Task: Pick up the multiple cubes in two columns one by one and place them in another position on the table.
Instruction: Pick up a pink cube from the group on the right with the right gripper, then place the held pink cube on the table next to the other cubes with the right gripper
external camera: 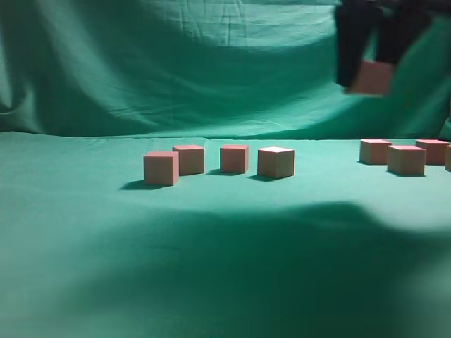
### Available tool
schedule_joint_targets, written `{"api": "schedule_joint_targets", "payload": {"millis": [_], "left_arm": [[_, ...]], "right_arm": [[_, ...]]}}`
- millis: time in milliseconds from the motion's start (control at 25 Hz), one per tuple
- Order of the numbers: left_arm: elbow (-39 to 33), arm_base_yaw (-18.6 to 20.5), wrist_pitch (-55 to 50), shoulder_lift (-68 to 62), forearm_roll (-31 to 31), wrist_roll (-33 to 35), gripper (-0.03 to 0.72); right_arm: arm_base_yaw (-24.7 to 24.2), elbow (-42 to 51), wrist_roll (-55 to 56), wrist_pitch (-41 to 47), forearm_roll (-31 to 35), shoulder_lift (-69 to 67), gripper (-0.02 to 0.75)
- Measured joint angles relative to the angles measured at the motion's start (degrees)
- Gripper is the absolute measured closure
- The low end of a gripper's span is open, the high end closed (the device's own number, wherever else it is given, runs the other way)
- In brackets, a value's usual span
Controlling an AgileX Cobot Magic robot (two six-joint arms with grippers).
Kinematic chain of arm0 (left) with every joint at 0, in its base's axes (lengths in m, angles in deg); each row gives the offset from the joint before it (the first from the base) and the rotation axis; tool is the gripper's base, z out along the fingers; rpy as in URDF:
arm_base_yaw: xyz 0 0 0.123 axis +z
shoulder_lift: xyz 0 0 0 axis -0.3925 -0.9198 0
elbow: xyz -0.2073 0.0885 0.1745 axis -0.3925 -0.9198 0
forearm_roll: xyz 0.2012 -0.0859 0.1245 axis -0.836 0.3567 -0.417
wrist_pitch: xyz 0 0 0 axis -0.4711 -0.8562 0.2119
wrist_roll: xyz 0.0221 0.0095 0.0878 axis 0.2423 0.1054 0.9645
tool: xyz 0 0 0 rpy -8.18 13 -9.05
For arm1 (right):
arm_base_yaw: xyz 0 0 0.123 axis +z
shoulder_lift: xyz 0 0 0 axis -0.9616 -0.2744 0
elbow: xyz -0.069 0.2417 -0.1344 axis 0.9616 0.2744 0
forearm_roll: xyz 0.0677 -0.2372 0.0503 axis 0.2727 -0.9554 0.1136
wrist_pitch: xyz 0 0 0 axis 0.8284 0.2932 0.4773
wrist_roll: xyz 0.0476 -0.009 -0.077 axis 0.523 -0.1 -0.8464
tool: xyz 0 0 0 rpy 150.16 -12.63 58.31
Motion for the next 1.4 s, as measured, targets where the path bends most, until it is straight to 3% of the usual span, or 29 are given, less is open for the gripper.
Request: {"api": "schedule_joint_targets", "payload": {"millis": [160,280,320,760,1160,1400], "left_arm": [[0.00,0.00,0.00,0.00,0.00,0.00,0.688],[0.00,0.00,0.00,0.00,0.00,0.00,0.688],[0.00,0.00,0.00,0.00,0.00,0.00,0.688],[0.00,0.00,0.00,0.00,0.00,0.00,0.688],[0.00,0.00,0.00,0.00,0.00,0.00,0.688],[0.00,0.00,0.00,0.00,0.00,0.00,0.688]], "right_arm": [[6.90,-4.24,-9.55,5.89,6.85,-0.55,0.482],[11.57,-6.90,-11.74,6.28,7.56,-3.40,0.482],[15.88,-7.76,-12.25,6.61,8.32,-4.81,0.482],[19.96,-21.10,-13.69,6.59,7.90,-20.16,0.482],[20.09,-21.91,-12.81,6.22,9.88,-21.08,0.482],[23.96,-21.91,-12.81,5.21,8.12,-22.77,0.482]]}}
